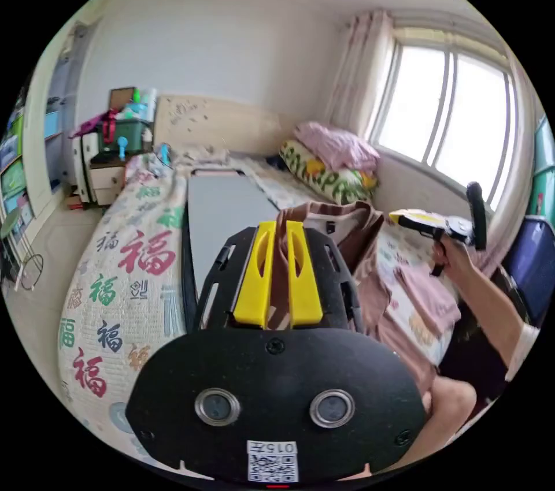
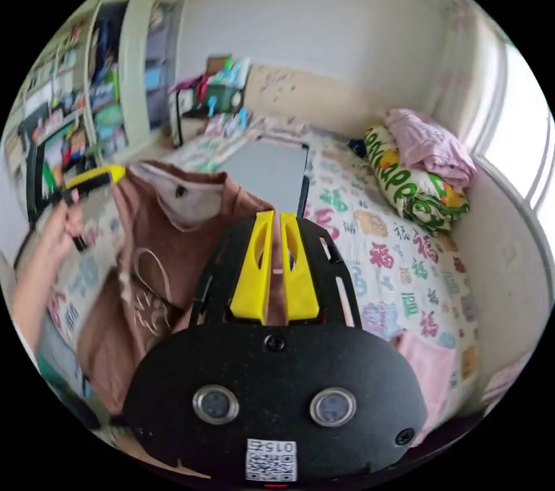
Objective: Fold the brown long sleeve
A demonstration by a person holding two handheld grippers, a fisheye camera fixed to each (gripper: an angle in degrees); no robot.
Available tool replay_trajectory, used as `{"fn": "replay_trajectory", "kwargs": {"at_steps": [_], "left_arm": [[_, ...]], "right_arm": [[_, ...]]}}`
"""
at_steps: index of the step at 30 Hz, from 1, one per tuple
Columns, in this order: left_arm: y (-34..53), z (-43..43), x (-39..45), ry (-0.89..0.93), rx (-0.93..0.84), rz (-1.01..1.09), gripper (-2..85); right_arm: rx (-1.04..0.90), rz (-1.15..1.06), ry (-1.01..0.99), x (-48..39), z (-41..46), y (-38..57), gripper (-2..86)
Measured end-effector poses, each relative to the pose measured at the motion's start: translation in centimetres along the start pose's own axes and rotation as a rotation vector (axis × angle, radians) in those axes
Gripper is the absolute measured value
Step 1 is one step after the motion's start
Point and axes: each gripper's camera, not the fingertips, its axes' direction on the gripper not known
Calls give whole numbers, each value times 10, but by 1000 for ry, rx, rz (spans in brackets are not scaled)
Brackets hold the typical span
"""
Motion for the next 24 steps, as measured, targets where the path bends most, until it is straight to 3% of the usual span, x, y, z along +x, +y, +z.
{"fn": "replay_trajectory", "kwargs": {"at_steps": [1, 3, 5, 8, 14, 20, 24], "left_arm": [[11, -9, 11, 39, 35, 11, 56], [46, -21, 26, 133, 30, 79, 60], [120, -35, 34, 274, -70, 173, 62], [231, -51, 27, 378, -217, 194, 60], [398, -85, 38, 361, -510, 115, 82], [469, -115, 93, 355, -605, 186, 100], [497, -105, 112, 292, -665, 212, 125]], "right_arm": [[87, 64, -111, -6, -18, 4, 37], [76, -11, -355, -24, -32, 27, 52], [-66, -227, -583, -53, -41, 86, 69], [-241, -348, -724, -68, -48, 181, 74], [-441, -449, -852, -102, -62, 266, 80], [-558, -676, -736, -166, -104, 251, 86], [-572, -681, -766, -193, -122, 240, 88]]}}
